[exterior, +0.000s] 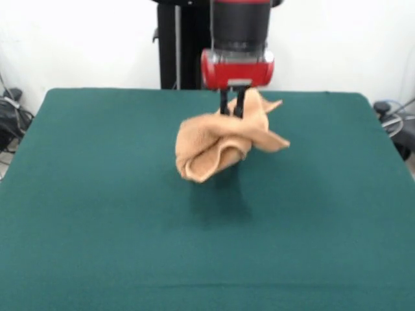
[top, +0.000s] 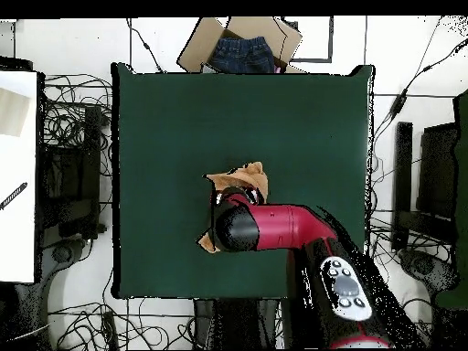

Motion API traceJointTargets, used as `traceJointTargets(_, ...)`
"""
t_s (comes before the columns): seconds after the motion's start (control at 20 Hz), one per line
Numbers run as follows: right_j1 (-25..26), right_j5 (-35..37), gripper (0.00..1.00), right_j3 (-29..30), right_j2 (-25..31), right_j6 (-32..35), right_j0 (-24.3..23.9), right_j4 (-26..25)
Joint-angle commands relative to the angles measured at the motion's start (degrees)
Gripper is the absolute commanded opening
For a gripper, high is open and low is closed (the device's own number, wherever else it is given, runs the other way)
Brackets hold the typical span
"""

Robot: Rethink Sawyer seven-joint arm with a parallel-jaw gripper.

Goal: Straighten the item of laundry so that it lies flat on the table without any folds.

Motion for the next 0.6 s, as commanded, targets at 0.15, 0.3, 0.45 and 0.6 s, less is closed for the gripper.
traceJointTargets(0.15, -11.77, 7.67, 0.00, 8.70, 8.71, 4.32, -1.66, 6.57)
traceJointTargets(0.3, -11.12, 6.61, 0.00, 9.69, 10.53, 3.72, -3.28, 7.15)
traceJointTargets(0.45, -10.93, 5.58, 0.00, 9.90, 9.60, 4.82, -2.69, 6.82)
traceJointTargets(0.6, -12.72, 6.37, 0.00, 10.95, 10.04, 4.61, -2.80, 7.87)
